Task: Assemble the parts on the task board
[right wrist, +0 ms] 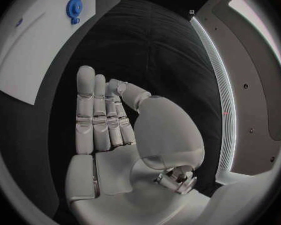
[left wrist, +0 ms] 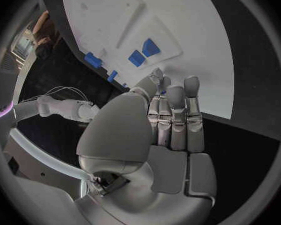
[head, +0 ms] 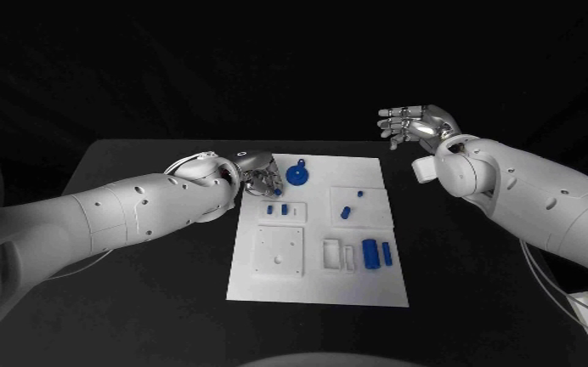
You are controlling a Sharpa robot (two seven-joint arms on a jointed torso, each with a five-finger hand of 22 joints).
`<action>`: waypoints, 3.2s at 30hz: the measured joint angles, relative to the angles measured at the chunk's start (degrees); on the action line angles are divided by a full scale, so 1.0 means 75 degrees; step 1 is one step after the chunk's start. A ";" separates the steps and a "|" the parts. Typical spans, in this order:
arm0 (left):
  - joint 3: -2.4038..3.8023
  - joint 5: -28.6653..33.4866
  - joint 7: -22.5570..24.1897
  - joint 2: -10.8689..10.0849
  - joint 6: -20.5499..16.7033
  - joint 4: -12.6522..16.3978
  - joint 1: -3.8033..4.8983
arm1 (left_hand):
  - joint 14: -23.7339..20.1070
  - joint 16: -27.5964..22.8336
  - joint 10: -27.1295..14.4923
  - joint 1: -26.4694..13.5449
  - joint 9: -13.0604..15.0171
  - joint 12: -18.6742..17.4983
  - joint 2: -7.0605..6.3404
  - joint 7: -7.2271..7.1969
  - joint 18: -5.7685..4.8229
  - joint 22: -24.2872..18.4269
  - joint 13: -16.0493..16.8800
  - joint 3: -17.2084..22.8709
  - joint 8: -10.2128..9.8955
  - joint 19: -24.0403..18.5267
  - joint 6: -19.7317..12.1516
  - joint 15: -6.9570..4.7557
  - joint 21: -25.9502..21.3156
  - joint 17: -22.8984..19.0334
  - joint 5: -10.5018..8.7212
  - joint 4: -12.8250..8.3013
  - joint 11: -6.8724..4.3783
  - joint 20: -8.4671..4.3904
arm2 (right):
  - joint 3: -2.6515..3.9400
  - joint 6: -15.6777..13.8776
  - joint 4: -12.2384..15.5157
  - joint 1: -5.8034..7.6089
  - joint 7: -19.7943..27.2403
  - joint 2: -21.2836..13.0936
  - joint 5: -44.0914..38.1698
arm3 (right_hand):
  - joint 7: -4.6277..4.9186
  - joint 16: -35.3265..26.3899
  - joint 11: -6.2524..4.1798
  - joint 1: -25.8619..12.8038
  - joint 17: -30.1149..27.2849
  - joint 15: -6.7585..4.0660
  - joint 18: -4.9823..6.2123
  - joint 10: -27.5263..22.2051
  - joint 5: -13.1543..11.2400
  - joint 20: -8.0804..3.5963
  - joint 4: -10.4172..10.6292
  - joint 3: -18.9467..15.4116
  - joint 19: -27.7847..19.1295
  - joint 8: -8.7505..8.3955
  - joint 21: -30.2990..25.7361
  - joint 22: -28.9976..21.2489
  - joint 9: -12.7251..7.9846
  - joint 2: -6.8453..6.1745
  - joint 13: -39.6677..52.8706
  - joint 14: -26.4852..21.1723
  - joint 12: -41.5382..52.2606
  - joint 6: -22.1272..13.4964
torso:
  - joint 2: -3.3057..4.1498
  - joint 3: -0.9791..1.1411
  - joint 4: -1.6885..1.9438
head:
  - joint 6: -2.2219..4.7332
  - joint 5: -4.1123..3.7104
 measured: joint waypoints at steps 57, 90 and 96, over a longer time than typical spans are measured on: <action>-0.0116 -0.0020 -0.0098 0.0270 0.0016 -0.0242 0.0020 | -0.0001 -0.0026 -0.0001 0.0029 0.0003 -0.0006 0.0034 0.0031 0.0000 0.0002 -0.0002 0.0013 -0.0004 0.0000 -0.0031 0.0001 0.0000 0.0020 0.0003 0.0014 0.0001 0.0001 | 0.0000 0.0003 -0.0002 -0.0006 0.0008 0.0028 0.0002 | -0.0011 0.0000 -0.0027 -0.0029 0.0008 0.0001 0.0001 -0.0027 0.0000 0.0042 0.0022 -0.0022 0.0038 0.0000 -0.0039 0.0001 0.0000 0.0029 0.0000 -0.0001 0.0000 0.0011 | 0.0001 0.0004 -0.0006 | -0.0045 -0.0014; -0.0083 -0.0109 -0.0365 0.0360 0.0372 -0.0252 0.0062 | -0.0001 -0.0026 -0.0002 0.0070 0.0002 -0.0007 0.0117 0.0042 0.0000 0.0000 -0.0014 -0.0004 -0.0008 0.0000 -0.0043 0.0001 0.0000 0.0034 0.0029 -0.0002 0.0002 0.0000 | 0.0000 0.0017 -0.0008 -0.0007 0.0008 0.0035 0.0003 | -0.0012 0.0000 -0.0027 -0.0069 0.0025 0.0028 0.0002 -0.0027 -0.0001 0.0057 0.0021 -0.0064 0.0053 0.0000 -0.0084 0.0002 0.0000 0.0070 0.0000 0.0027 0.0000 0.0012 | 0.0002 0.0001 -0.0001 | -0.0073 -0.0044; -0.0071 -0.0152 -0.0415 0.0371 0.0509 -0.0254 0.0078 | -0.0001 -0.0026 -0.0002 0.0070 0.0003 -0.0007 0.0116 0.0040 0.0000 0.0000 -0.0018 -0.0013 -0.0022 -0.0027 -0.0047 0.0001 0.0000 0.0033 0.0029 -0.0011 0.0002 0.0028 | 0.0000 0.0026 0.0003 -0.0007 0.0006 0.0035 0.0003 | -0.0012 0.0000 -0.0028 -0.0100 0.0025 0.0028 0.0002 -0.0027 -0.0001 0.0057 0.0042 -0.0085 0.0053 0.0000 -0.0121 0.0002 0.0000 0.0101 0.0000 0.0026 0.0000 0.0012 | 0.0001 0.0001 -0.0001 | -0.0075 -0.0047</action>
